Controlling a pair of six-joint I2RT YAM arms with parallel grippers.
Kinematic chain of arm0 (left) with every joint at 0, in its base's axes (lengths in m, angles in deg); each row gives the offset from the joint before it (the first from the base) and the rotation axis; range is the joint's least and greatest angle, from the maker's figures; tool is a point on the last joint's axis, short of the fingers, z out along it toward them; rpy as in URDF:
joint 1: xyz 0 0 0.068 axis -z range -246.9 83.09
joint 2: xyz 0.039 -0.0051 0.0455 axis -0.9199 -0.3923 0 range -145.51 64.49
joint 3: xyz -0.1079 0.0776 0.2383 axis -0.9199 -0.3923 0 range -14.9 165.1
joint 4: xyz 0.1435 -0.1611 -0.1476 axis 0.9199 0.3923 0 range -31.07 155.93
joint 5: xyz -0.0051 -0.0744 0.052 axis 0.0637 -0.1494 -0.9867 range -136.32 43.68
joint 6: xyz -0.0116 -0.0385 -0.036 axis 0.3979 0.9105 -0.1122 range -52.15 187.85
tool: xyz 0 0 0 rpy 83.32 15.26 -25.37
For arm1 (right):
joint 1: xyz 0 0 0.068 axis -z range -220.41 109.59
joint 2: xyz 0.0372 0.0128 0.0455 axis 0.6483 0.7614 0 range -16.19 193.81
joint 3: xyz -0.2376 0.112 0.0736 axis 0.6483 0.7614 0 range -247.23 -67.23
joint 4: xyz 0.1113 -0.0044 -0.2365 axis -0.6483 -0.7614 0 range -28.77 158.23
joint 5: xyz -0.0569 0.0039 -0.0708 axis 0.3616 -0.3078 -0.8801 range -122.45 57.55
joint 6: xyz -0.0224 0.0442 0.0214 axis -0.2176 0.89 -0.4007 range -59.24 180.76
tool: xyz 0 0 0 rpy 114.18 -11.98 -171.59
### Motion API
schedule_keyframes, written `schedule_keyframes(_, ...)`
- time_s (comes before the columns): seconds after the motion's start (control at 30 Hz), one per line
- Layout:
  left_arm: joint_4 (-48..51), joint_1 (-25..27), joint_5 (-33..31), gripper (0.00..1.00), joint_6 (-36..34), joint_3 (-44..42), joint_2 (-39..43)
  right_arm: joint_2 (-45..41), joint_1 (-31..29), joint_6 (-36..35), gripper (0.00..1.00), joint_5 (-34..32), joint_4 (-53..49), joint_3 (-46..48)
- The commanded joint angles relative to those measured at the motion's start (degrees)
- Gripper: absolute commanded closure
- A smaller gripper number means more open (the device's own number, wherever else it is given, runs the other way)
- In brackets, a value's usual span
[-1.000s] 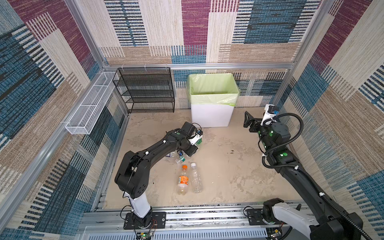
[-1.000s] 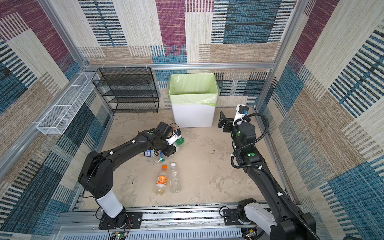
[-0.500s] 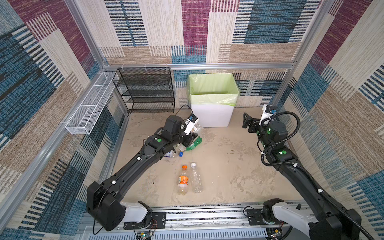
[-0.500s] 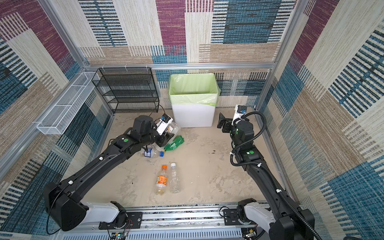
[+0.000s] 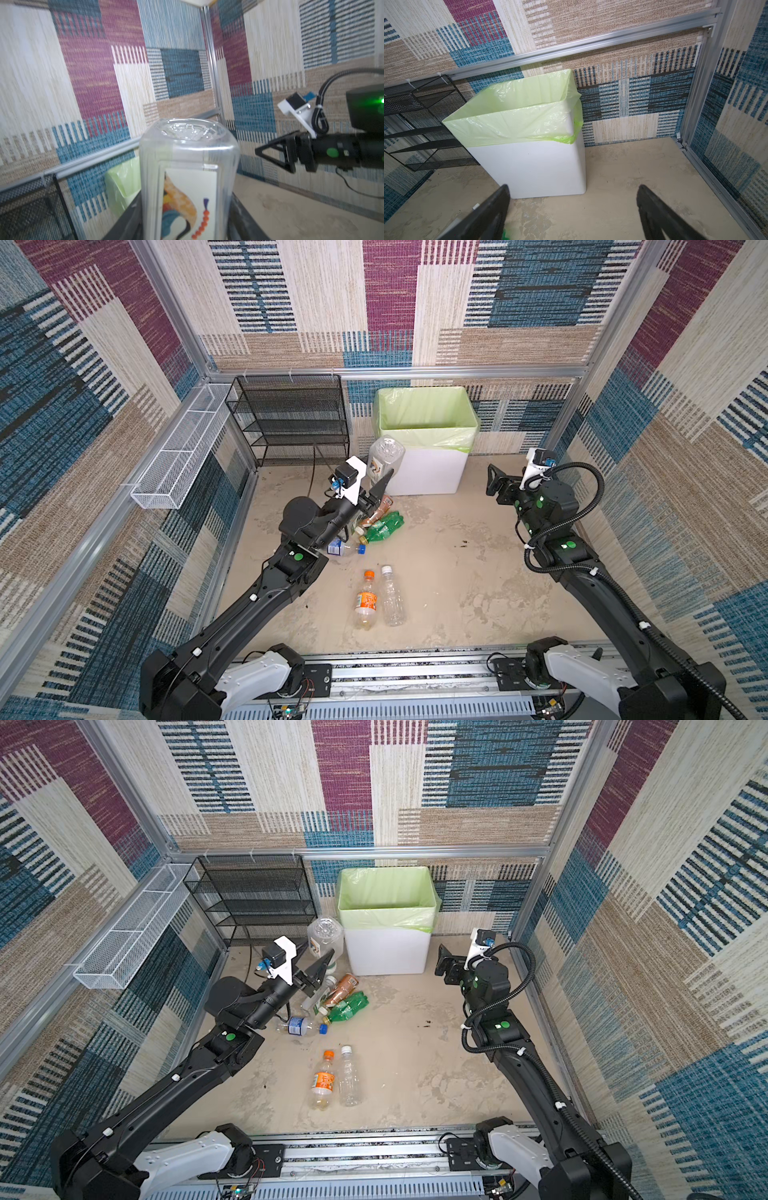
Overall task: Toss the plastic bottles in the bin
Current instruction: 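Grasp the clear bird-label bottle with the left gripper and lift it, then carry the bird-label bottle over the bin and open the left gripper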
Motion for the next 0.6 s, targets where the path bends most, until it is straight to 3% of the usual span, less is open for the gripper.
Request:
schedule_keyframes(0.0, -18.84, -0.02, 1.11, 0.43, -0.83, -0.35, 0.23, -1.40, -0.08, 1.15, 0.05, -0.71, 2.35, 1.29)
schedule_keyframes(0.3, -26.11, 0.01, 7.66, 0.40, -2.66, 12.24, -8.67, -2.22, -0.08, 1.42, 0.05, -0.24, 7.96, 4.65)
schedule_keyframes(0.43, -23.85, -0.12, 6.63, 0.37, -3.69, 26.98, -21.00, -2.28, -0.08, 2.36, 0.05, 0.56, 10.20, 6.38)
schedule_keyframes(0.57, -8.00, -1.90, 3.35, 0.37, -0.83, 51.84, -38.72, -2.59, -0.08, 4.05, 0.06, 2.10, 11.71, 8.05)
